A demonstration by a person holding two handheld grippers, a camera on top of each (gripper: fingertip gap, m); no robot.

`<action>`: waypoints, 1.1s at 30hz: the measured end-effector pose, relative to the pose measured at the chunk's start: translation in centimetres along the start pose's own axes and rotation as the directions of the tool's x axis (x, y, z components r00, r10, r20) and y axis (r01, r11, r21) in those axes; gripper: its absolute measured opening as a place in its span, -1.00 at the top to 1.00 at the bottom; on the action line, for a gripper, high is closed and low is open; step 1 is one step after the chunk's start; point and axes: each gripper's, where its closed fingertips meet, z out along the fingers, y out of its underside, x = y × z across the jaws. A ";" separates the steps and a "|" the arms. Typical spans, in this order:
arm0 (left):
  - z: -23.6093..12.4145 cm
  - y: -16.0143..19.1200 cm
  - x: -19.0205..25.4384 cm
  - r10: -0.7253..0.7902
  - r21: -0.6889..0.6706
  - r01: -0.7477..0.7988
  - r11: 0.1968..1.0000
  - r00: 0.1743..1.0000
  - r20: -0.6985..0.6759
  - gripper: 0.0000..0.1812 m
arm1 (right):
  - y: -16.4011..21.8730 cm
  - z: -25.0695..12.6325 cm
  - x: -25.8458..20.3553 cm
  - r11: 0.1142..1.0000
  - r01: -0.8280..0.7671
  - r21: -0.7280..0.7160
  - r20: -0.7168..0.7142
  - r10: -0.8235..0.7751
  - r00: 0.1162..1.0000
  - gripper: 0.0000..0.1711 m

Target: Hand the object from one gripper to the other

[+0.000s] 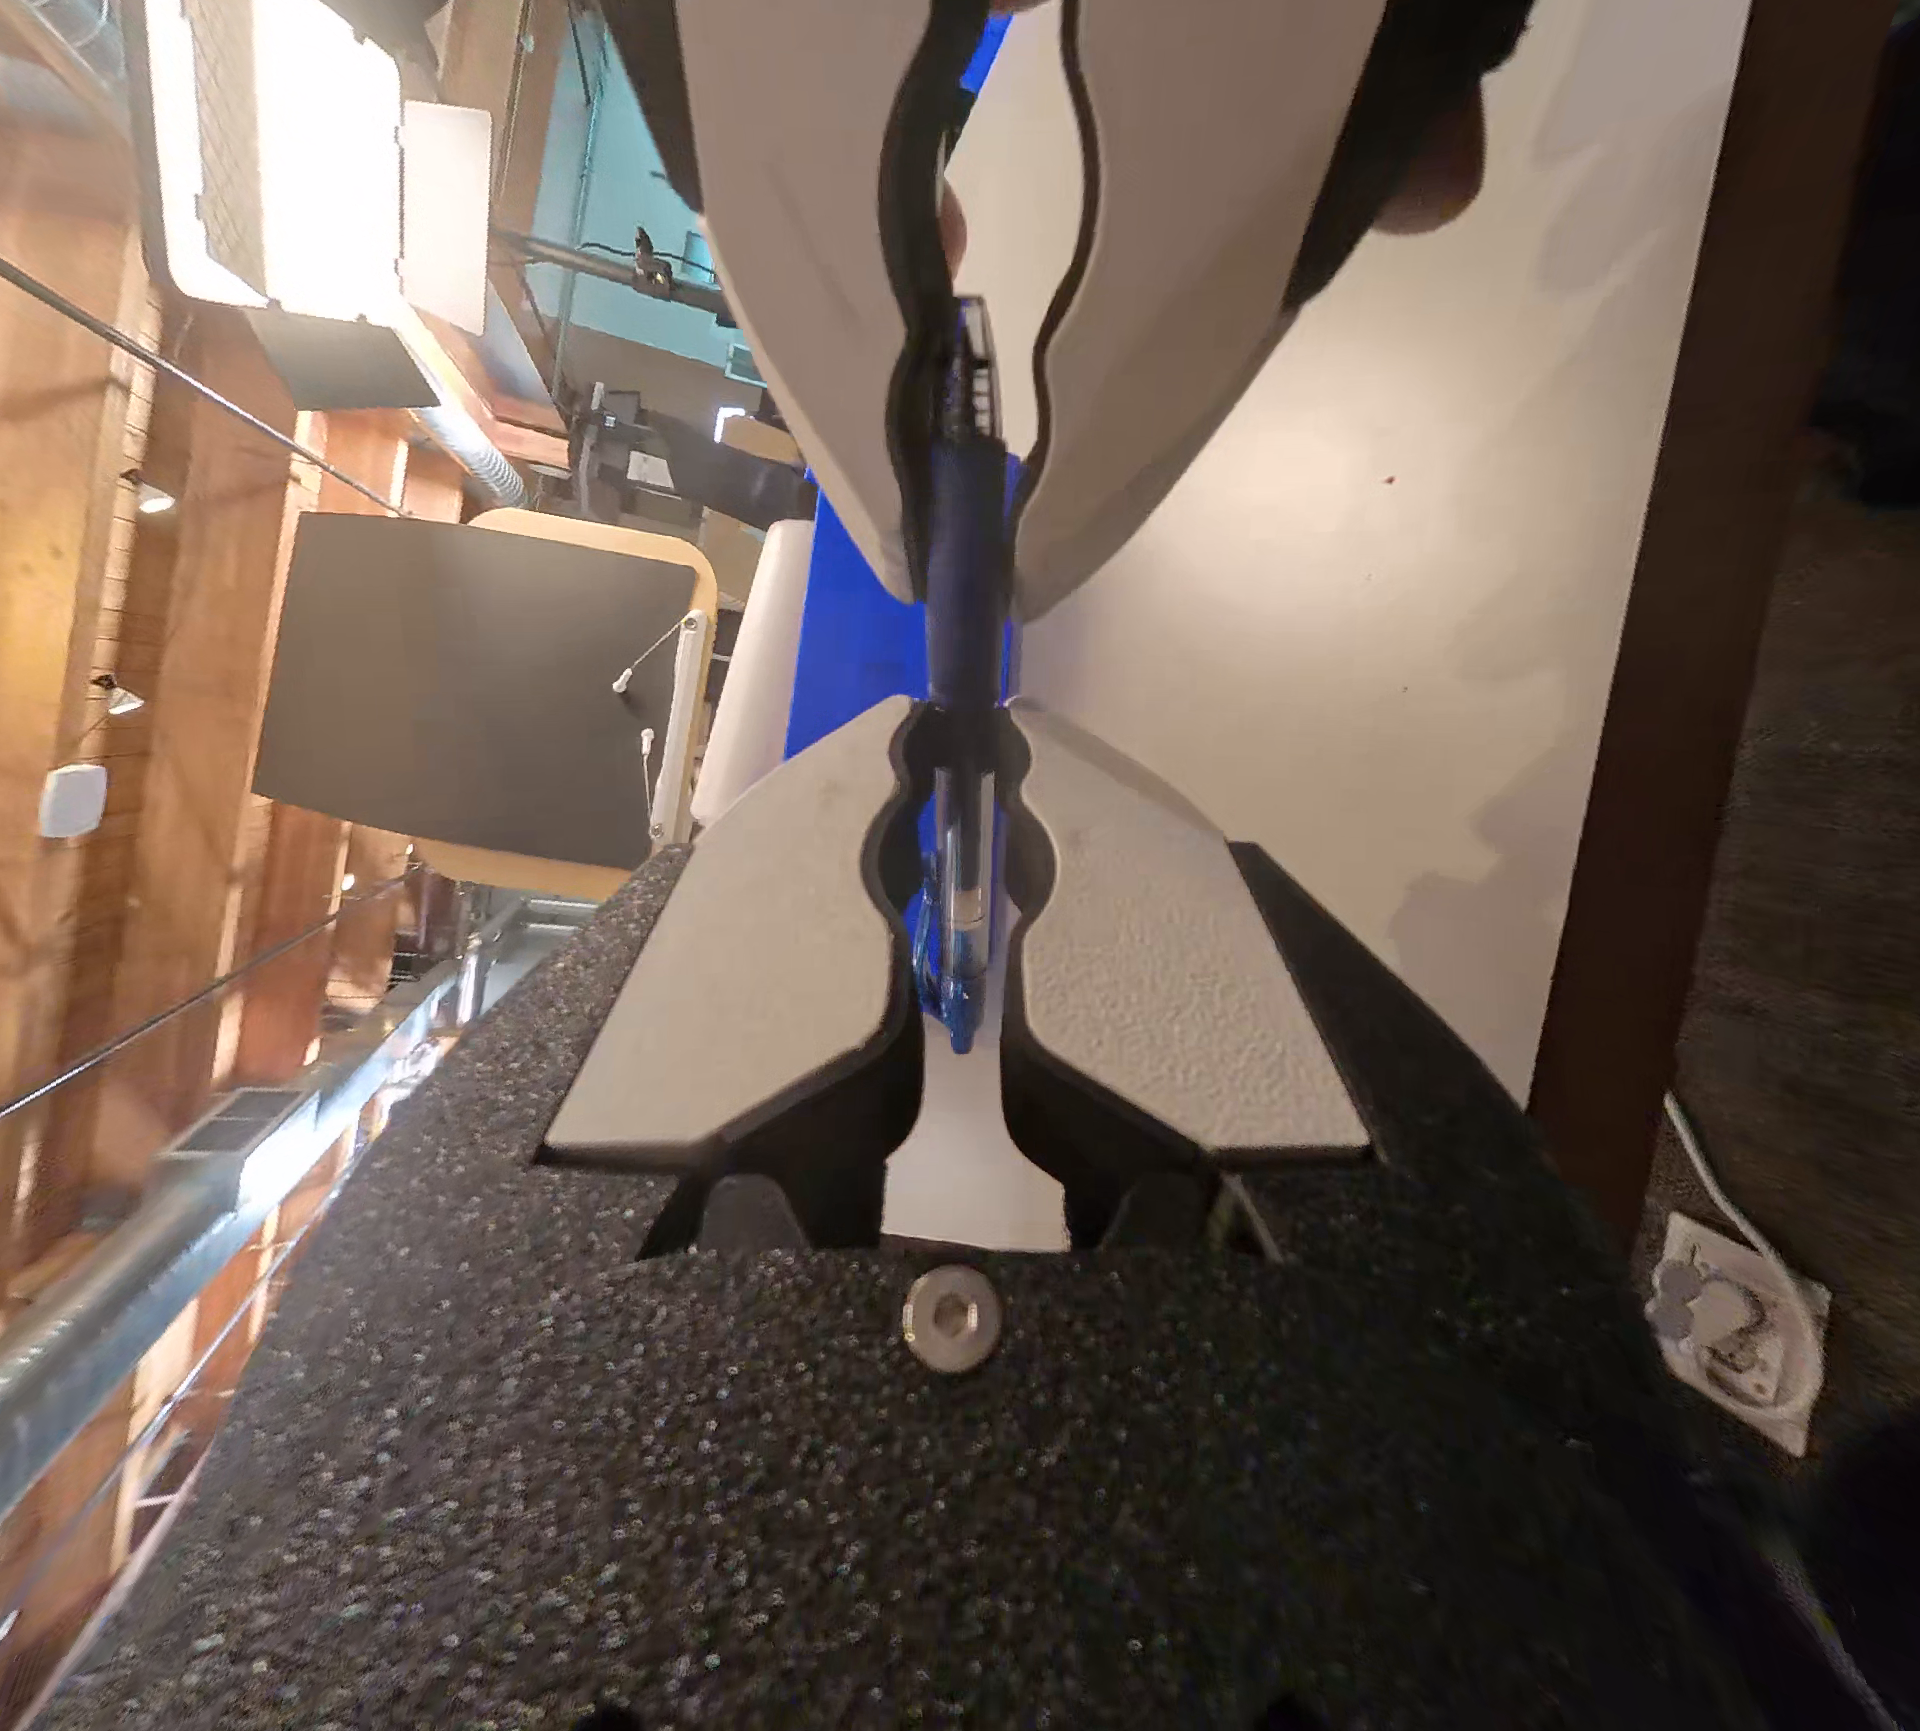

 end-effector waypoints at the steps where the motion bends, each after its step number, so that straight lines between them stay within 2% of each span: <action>1: 0.1 0.1 0.0 0.005 -0.009 -0.005 1.000 1.000 0.003 0.88 | 0.0 0.1 -0.1 1.000 0.006 0.003 0.000 -0.006 1.000 0.87; 4: 0.1 0.3 -0.5 -0.057 0.005 0.056 0.998 0.998 0.030 0.86 | 0.0 0.3 0.2 0.999 0.035 0.007 -0.042 -0.035 0.998 0.88; 5: 0.0 0.3 -1.2 -0.143 0.025 0.142 0.989 0.989 0.047 0.81 | -0.1 0.3 0.7 0.999 0.031 0.015 -0.077 -0.030 0.997 0.88; 6: -0.2 0.2 -2.2 -0.256 0.062 0.252 0.966 0.964 0.066 0.65 | -0.1 0.3 1.4 0.999 0.033 0.019 -0.120 -0.031 0.992 0.88; 8: -0.9 0.3 -4.5 -0.507 0.167 0.491 0.855 0.859 0.071 0.42 | 0.1 -0.1 3.0 0.997 0.069 0.015 -0.248 -0.063 0.967 0.88; 10: -1.8 1.0 -6.8 -0.752 0.271 0.722 0.637 0.659 0.010 0.24 | 0.5 -0.4 4.2 0.995 0.099 0.003 -0.347 -0.092 0.933 0.89; 11: -2.2 1.6 -7.8 -0.851 0.306 0.818 0.487 0.523 -0.045 0.17 | 0.6 -0.5 4.7 0.993 0.116 -0.003 -0.400 -0.108 0.910 0.89; 13: -2.6 2.5 -9.0 -0.954 0.319 0.940 0.119 0.197 -0.225 0.13 | 0.6 -0.9 5.3 0.986 0.164 -0.011 -0.497 -0.148 0.855 0.88; 15: -2.9 2.1 -9.0 -0.868 0.220 0.946 -0.239 -0.107 -0.484 0.14 | 0.2 -1.1 5.4 0.975 0.220 -0.007 -0.570 -0.185 0.801 0.88; 16: -3.0 1.4 -8.8 -0.775 0.130 0.924 -0.361 -0.219 -0.593 0.16 | -0.2 -1.1 5.1 0.968 0.251 0.004 -0.593 -0.200 0.780 0.88; 17: -3.0 0.8 -8.3 -0.684 0.029 0.901 -0.433 -0.307 -0.661 0.19 | -0.7 -1.1 4.7 0.959 0.283 0.020 -0.611 -0.213 0.763 0.88; 18: -3.0 0.1 -7.8 -0.613 -0.051 0.882 -0.468 -0.366 -0.701 0.21 | -1.2 -1.1 4.4 0.949 0.311 0.040 -0.625 -0.219 0.749 0.88; 19: -2.9 -0.4 -7.4 -0.569 -0.099 0.870 -0.482 -0.397 -0.720 0.27 | -1.5 -1.0 3.9 0.943 0.328 0.060 -0.627 -0.220 0.747 0.88; 20: -2.8 -0.7 -7.0 -0.559 -0.118 0.868 -0.481 -0.408 -0.722 0.42 | -1.7 -0.7 3.5 0.942 0.328 0.076 -0.620 -0.213 0.755 0.88; 22: -2.7 -0.8 -6.7 -0.581 -0.078 0.881 -0.467 -0.373 -0.723 0.84 | -1.8 -0.4 3.2 0.944 0.316 0.096 -0.618 -0.193 0.762 0.88; 24: -2.6 -0.7 -6.7 -0.633 -0.020 0.907 -0.420 -0.309 -0.710 0.84 | -1.4 -0.1 3.2 0.960 0.245 0.132 -0.592 -0.122 0.797 0.88; 26: -2.7 -0.3 -7.2 -0.724 0.096 0.938 -0.332 -0.189 -0.663 0.85 | -1.0 0.2 3.0 0.970 0.139 0.198 -0.527 -0.014 0.850 0.76; 28: -3.0 0.6 -8.1 -0.845 0.267 0.949 -0.167 0.002 -0.535 0.84 | -0.9 0.6 2.7 0.958 -0.037 0.286 -0.398 0.154 0.904 0.68; 30: -3.5 1.2 -8.8 -0.906 0.398 0.916 0.060 0.217 -0.363 0.84 | -1.3 0.8 2.6 0.891 -0.259 0.372 -0.217 0.354 0.910 0.63; 31: -3.9 1.2 -9.1 -0.902 0.445 0.877 0.182 0.329 -0.279 0.84 | -1.6 0.8 2.7 0.827 -0.388 0.406 -0.109 0.465 0.878 0.60; 33: -4.8 0.1 -9.2 -0.831 0.510 0.769 0.386 0.530 -0.171 0.85 | -2.8 0.6 2.9 0.651 -0.619 0.439 0.112 0.644 0.757 0.47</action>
